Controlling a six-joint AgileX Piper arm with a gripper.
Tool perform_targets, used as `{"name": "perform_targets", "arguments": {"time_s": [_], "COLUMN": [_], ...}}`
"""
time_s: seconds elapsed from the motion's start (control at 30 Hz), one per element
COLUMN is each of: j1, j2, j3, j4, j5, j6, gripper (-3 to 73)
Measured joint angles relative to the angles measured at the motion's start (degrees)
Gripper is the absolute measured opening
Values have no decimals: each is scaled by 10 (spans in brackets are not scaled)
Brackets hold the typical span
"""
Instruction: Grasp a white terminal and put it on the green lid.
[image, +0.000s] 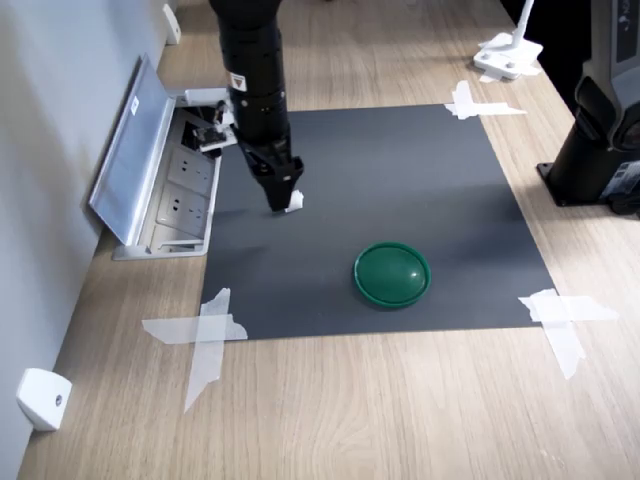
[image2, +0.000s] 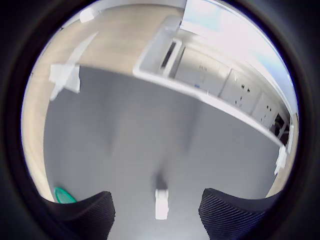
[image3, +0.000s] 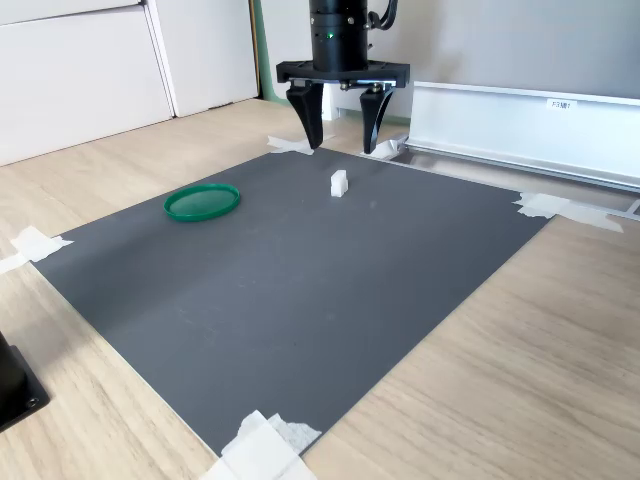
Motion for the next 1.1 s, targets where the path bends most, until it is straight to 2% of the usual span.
{"name": "perform_targets", "arguments": {"time_s": [0.23,0.53,0.87,1.1], "j1": [-4,-39,-26,-19], "j2": [-24,-34,-23,-1], "j3": [58,69,69,69], "j4": [-6,-7,14,9], "j5": [-20,-46,-52,-57], "j6": [1,0,-16,-16], "gripper": [711,711,710,710]}}
